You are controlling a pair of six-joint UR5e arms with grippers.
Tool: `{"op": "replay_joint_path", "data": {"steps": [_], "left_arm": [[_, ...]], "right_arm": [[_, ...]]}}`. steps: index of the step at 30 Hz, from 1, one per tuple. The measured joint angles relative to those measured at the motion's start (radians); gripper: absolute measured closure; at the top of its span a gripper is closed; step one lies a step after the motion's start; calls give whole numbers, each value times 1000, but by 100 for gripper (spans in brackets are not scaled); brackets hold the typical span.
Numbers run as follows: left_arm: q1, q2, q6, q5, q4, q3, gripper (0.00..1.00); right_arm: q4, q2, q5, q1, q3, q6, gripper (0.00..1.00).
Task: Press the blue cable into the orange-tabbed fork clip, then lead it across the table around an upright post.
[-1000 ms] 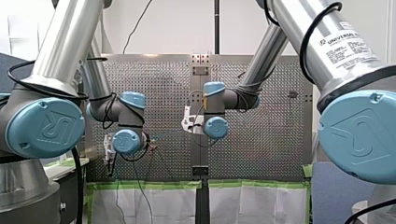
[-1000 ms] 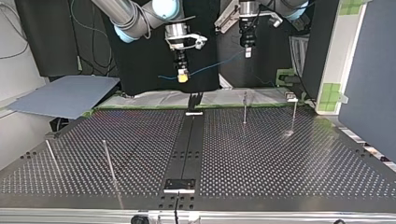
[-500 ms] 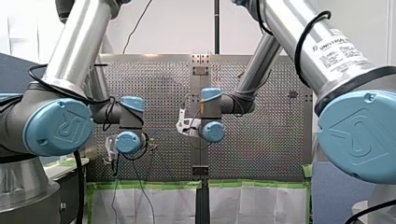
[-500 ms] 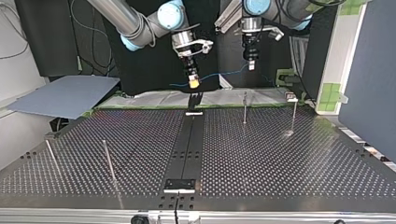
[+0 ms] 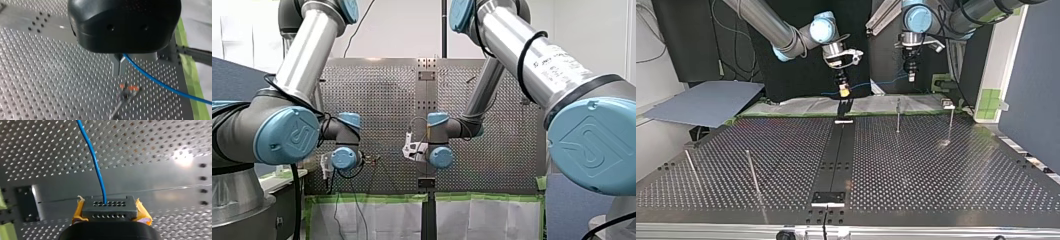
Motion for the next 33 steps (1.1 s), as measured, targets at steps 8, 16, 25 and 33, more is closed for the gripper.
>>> {"op": "replay_joint_path", "data": {"steps": [8, 16, 25, 33], "left_arm": [[70, -67, 0, 11, -2, 32, 100], [116, -84, -3, 39, -25, 62, 100], [125, -86, -52, 107, -91, 124, 100], [132, -144, -89, 155, -117, 167, 100]], "right_arm": [[2, 73, -5, -16, -51, 1, 100], [21, 144, -11, -25, -99, -3, 100], [67, 229, -14, -42, -134, -9, 100], [78, 266, -15, -68, -139, -13, 100]]}}
